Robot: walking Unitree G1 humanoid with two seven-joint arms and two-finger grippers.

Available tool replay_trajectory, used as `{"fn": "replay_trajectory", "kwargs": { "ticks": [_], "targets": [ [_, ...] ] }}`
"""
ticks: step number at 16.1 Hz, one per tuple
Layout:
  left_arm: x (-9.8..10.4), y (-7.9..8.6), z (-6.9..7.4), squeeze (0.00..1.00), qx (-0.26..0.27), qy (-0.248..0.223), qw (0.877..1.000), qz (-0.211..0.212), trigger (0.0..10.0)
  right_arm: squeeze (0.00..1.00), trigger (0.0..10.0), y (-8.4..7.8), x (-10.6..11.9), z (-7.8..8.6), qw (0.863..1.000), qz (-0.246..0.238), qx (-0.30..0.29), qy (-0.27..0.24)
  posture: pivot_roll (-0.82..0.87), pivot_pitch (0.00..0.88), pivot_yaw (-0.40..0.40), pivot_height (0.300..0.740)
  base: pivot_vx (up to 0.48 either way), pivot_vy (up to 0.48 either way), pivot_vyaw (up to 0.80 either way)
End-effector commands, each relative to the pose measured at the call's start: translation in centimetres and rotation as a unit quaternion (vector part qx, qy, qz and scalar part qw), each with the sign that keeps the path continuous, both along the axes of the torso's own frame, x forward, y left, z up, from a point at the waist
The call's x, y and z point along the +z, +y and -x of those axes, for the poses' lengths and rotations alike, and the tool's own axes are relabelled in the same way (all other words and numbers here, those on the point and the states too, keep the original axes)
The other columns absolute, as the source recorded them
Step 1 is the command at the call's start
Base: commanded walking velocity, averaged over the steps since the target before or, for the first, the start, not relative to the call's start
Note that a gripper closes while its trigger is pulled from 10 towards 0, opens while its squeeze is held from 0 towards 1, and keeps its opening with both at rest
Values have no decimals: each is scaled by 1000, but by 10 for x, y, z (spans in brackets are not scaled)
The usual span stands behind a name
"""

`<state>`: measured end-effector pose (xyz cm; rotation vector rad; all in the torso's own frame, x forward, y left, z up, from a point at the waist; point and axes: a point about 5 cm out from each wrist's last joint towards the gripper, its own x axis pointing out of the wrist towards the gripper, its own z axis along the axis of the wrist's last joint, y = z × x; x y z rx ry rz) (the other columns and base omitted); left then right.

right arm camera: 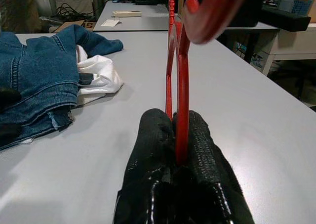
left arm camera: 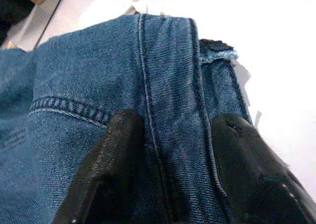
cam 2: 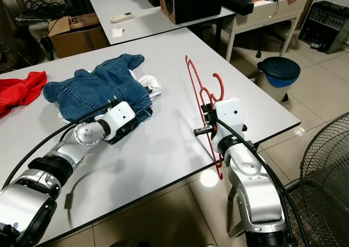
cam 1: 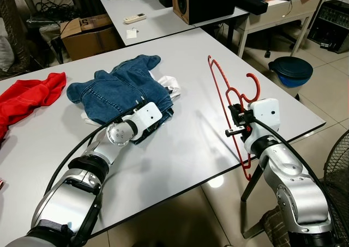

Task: Hang hanger

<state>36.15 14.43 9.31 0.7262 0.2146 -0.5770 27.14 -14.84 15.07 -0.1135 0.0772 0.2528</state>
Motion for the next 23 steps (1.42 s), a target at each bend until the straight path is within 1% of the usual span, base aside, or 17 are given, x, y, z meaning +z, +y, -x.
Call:
{"fn": "replay_trajectory", "kwargs": {
  "ticks": [1, 8, 10, 12, 13, 14, 16, 17, 19, 20, 21, 22, 23],
  "targets": [
    [-3, 5, 1, 0, 12, 16, 1000, 7, 0, 0, 10000, 2, 3, 0, 1000, 1, 5, -3, -86, 0, 97, 740, 0, 0, 0],
    [-7, 13, 2, 0, 24, 28, 999, -19, 0, 0, 10000, 2, 4, -2, 1000, 3, 5, -5, -87, 0, 97, 740, 0, 0, 0],
    [-8, 12, 2, 0, 23, 35, 999, -13, 0, 0, 10000, 1, 5, -3, 1000, 3, 4, -5, -86, 0, 96, 740, 0, 0, 0],
    [-8, 9, 2, 0, 28, 46, 998, 25, 0, 0, 10000, 1, 5, -5, 1000, 2, 3, -6, -84, 0, 98, 740, 0, 0, 0],
    [-6, 7, 2, 0, 31, 51, 997, 57, 0, 0, 10000, 2, 5, -5, 1000, 1, 3, -7, -83, 0, 98, 740, 0, 0, 0],
    [-1, 4, 0, 0, 28, 50, 993, 101, 0, 0, 10000, 3, 5, -6, 1000, 0, 3, -7, -80, 0, 98, 740, 0, 0, 0],
    [14, 5, -6, 0, 37, 35, 984, 170, 0, 0, 10000, 3, 5, -6, 1000, -2, 2, -7, -78, 0, 98, 740, 0, 0, 0],
    [19, 7, -8, 0, 43, 29, 981, 186, 0, 0, 10000, 3, 5, -6, 1000, -2, 2, -7, -78, 0, 99, 740, 0, 0, 0],
    [36, 15, -16, 0, 66, 3, 970, 236, 0, 0, 10000, 3, 6, -6, 1000, -2, 1, -8, -79, 0, 99, 740, 0, 0, 0],
    [50, 24, -21, 0, 84, -22, 962, 258, 0, 0, 10000, 3, 6, -6, 1000, -3, 1, -8, -80, 0, 100, 740, 0, 0, 0],
    [67, 26, -26, 0, 87, -48, 954, 282, 0, 0, 10000, 2, 5, -5, 1000, -2, 0, -7, -82, 0, 102, 740, 0, 0, 0],
    [67, 16, -26, 0, 62, -44, 963, 260, 0, 0, 10000, 2, 5, -4, 1000, -3, -1, -7, -85, 0, 105, 740, 0, 0, 0],
    [60, 6, -24, 0, 39, -23, 972, 232, 3922, 0, 10000, 2, 5, -4, 1000, -3, -1, -6, -85, 0, 105, 740, 0, 0, 0]
  ]
}}
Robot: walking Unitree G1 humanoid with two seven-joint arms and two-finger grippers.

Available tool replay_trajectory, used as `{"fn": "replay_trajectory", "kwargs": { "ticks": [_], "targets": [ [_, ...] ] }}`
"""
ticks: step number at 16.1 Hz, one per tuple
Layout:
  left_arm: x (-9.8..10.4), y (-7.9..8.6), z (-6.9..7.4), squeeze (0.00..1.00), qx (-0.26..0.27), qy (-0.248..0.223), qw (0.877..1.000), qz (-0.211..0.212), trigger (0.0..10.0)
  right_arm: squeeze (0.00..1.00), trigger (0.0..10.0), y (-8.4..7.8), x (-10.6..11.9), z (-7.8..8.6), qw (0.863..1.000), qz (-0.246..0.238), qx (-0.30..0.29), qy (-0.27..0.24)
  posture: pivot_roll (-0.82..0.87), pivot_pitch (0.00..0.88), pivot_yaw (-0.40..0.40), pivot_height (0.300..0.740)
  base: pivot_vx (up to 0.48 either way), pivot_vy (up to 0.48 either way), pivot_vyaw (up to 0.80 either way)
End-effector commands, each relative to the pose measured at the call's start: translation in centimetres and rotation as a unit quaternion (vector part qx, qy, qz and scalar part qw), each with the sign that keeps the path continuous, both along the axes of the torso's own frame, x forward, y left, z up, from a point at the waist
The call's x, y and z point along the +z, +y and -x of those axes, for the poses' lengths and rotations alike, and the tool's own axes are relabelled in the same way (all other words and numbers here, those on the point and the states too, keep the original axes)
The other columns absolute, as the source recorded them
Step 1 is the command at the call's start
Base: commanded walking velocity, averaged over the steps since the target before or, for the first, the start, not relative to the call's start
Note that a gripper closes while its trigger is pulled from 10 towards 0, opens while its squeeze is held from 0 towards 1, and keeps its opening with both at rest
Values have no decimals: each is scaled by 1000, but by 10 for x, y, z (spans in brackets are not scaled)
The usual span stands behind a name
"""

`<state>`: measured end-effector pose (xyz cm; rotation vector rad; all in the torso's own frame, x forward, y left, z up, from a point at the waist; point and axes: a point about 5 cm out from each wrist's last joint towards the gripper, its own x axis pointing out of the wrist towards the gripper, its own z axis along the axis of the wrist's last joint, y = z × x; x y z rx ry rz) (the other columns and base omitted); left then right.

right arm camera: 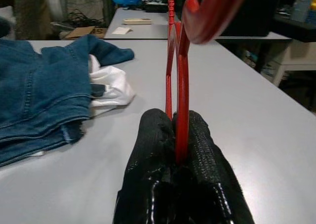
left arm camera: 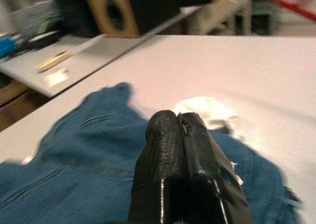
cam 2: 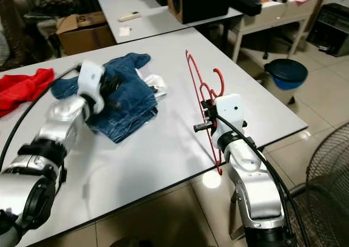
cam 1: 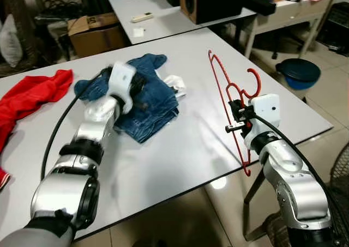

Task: Hang hanger

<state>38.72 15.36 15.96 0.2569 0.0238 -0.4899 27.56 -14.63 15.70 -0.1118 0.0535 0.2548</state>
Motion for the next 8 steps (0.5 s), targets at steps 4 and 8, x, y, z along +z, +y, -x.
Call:
{"fn": "replay_trajectory", "kwargs": {
  "ticks": [4, 8],
  "targets": [
    [-39, -38, 16, 1000, -102, 73, 992, -16, 10000, 0, 10000, -5, -3, 4, 1000, 5, -7, 11, -94, 0, 92, 740, 0, 0, 0],
    [-54, -34, 20, 1000, -76, 91, 990, -75, 10000, 0, 10000, -13, -5, 11, 1000, 16, -10, 22, -110, 0, 82, 740, 0, 0, 0]
  ]
}}
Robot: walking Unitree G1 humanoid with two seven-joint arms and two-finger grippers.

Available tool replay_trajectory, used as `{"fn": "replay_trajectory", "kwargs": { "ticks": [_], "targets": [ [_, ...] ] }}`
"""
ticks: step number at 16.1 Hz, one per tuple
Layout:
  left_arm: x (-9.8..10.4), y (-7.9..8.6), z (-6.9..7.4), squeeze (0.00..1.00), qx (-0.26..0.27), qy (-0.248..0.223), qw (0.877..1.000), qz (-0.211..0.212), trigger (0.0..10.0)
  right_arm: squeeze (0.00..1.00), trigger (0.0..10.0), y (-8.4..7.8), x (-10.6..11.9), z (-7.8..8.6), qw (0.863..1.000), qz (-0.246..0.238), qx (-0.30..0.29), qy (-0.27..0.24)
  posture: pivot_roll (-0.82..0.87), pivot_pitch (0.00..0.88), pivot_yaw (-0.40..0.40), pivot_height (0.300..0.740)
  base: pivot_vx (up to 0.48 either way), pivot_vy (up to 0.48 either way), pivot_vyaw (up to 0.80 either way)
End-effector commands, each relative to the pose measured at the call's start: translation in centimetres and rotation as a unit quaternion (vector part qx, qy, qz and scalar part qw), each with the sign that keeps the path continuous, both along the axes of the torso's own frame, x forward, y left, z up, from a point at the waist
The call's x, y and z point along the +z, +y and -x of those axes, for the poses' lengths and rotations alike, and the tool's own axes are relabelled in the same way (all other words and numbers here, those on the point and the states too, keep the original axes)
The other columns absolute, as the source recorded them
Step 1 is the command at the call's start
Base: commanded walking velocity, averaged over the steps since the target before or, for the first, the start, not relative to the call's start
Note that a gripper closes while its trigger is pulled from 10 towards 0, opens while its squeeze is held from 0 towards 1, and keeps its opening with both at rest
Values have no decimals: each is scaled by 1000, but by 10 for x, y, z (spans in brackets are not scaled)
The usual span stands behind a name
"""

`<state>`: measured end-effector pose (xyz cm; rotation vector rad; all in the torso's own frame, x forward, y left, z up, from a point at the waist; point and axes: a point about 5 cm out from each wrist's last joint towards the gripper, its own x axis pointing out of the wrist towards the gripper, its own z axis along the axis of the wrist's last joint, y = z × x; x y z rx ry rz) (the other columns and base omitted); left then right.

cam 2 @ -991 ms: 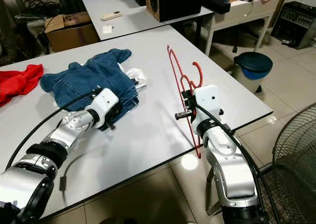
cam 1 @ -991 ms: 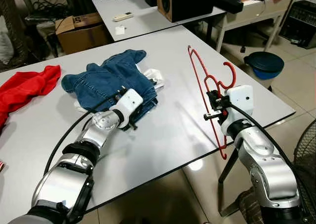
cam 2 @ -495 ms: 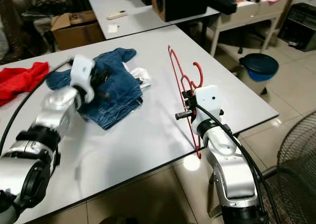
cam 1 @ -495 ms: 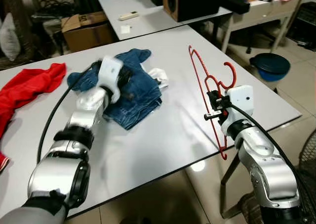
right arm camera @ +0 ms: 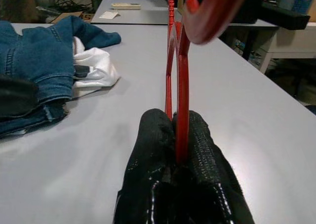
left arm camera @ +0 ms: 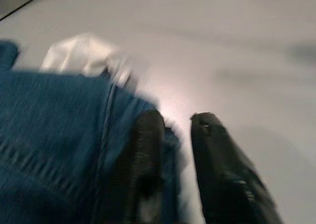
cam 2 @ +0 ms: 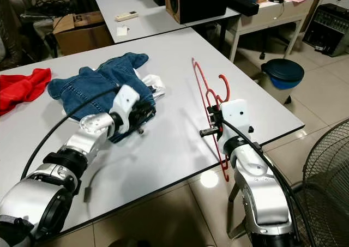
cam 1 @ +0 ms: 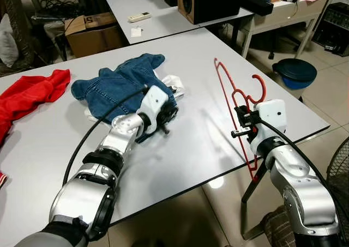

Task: Hang hanger

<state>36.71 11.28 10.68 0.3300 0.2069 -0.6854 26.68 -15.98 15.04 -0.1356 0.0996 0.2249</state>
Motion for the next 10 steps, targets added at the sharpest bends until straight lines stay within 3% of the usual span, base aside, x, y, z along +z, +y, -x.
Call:
{"fn": "replay_trajectory", "kwargs": {
  "ticks": [1, 3, 10],
  "targets": [
    [-1, 9, -1, 1000, 18, -10, 999, -33, 10000, 0, 10000, 0, 1, 3, 1000, 1, 6, 3, -111, 0, 82, 740, 0, 0, 0],
    [1, 16, -4, 1000, 38, -34, 996, -74, 10000, 0, 10000, -2, 1, 6, 1000, 2, 2, 6, -117, 0, 83, 740, 0, 0, 0],
    [-6, 6, -3, 1000, 50, -23, 996, -72, 10000, 0, 10000, -1, 3, 6, 1000, 4, 4, 9, -121, 0, 76, 740, 0, 0, 0]
  ]
}}
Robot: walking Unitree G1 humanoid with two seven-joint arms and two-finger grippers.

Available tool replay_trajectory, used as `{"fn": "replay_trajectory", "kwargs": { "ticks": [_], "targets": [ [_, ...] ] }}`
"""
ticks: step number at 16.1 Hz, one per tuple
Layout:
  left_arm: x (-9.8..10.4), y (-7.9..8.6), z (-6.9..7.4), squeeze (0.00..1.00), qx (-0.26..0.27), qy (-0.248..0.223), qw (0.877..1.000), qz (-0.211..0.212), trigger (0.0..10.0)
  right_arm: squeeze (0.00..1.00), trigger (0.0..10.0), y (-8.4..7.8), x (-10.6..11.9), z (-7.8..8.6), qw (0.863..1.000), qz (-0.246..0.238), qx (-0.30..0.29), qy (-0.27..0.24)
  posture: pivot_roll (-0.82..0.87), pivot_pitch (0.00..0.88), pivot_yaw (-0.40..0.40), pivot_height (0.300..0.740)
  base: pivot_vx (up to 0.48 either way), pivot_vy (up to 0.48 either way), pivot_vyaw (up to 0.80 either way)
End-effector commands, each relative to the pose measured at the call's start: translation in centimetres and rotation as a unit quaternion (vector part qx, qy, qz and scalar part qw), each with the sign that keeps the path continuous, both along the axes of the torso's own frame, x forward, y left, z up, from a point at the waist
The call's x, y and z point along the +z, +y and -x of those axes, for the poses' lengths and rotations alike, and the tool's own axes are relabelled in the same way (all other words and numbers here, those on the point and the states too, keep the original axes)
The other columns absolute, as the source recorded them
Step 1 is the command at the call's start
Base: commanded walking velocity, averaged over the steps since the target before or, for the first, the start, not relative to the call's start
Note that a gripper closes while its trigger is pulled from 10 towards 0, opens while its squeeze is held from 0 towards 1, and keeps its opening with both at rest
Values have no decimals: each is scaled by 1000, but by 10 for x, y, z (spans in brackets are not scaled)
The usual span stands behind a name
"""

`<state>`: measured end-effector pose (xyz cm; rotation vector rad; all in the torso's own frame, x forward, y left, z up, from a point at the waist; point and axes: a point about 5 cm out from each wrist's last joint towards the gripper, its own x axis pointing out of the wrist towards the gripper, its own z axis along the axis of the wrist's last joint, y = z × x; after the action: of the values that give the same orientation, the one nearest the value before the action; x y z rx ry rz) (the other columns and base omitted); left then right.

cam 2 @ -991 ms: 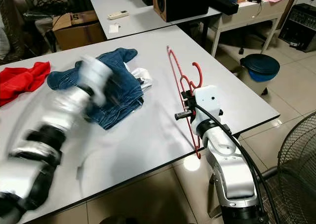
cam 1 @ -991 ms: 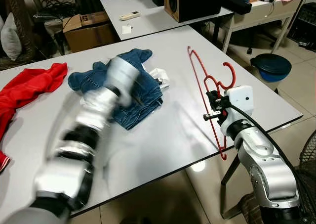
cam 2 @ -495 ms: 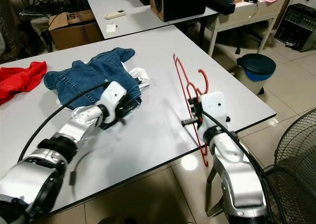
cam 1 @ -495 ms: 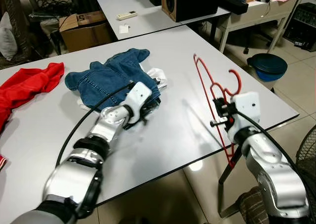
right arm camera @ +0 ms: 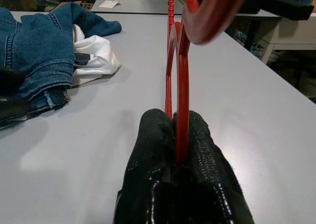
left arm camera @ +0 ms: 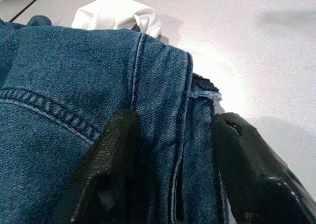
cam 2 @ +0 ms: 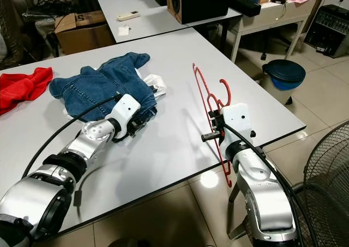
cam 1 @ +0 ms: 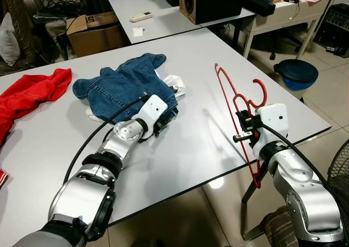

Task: Hang hanger

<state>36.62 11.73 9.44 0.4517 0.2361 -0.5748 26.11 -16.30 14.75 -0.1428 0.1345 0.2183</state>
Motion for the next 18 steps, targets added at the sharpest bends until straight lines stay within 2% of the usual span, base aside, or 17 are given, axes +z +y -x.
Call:
{"fn": "replay_trajectory", "kwargs": {
  "ticks": [1, 2, 5, 7, 11, 13, 15, 18],
  "targets": [
    [4, 2, -4, 251, 13, 1, 1000, -10, 10000, 0, 10000, 3, 6, 0, 1000, -1, 10, -8, -121, 0, 76, 740, 0, 0, 0],
    [1, 4, -3, 0, 20, 3, 999, -28, 10000, 0, 10000, 3, 6, 0, 1000, -1, 11, -7, -125, 0, 78, 740, 0, 0, 0],
    [-3, 13, -4, 0, 58, -10, 996, -73, 10000, 0, 10000, 3, 7, 0, 1000, 0, 12, -9, -131, 0, 81, 740, 0, 0, 0],
    [-4, 16, -5, 0, 80, -9, 995, -63, 10000, 0, 10000, 4, 7, 0, 1000, 1, 13, -10, -136, 0, 83, 740, 0, 0, 0],
    [-26, 14, 8, 0, 59, 82, 994, -41, 10000, 0, 10000, 5, 8, -1, 1000, 3, 16, -13, -146, 0, 93, 740, 0, 0, 0],
    [-31, 12, 12, 0, 47, 108, 993, -15, 0, 0, 10000, 5, 8, -2, 1000, 4, 15, -16, -149, 0, 96, 740, 0, 0, 0],
    [-33, 12, 14, 0, 39, 119, 992, -9, 0, 0, 10000, 5, 9, -2, 1000, 4, 15, -17, -151, 0, 97, 740, 0, 0, 0],
    [-31, 19, 13, 0, 54, 110, 992, -5, 0, 0, 10000, 6, 10, -4, 1000, 6, 17, -21, -160, 0, 103, 740, 0, 0, 0]
  ]
}}
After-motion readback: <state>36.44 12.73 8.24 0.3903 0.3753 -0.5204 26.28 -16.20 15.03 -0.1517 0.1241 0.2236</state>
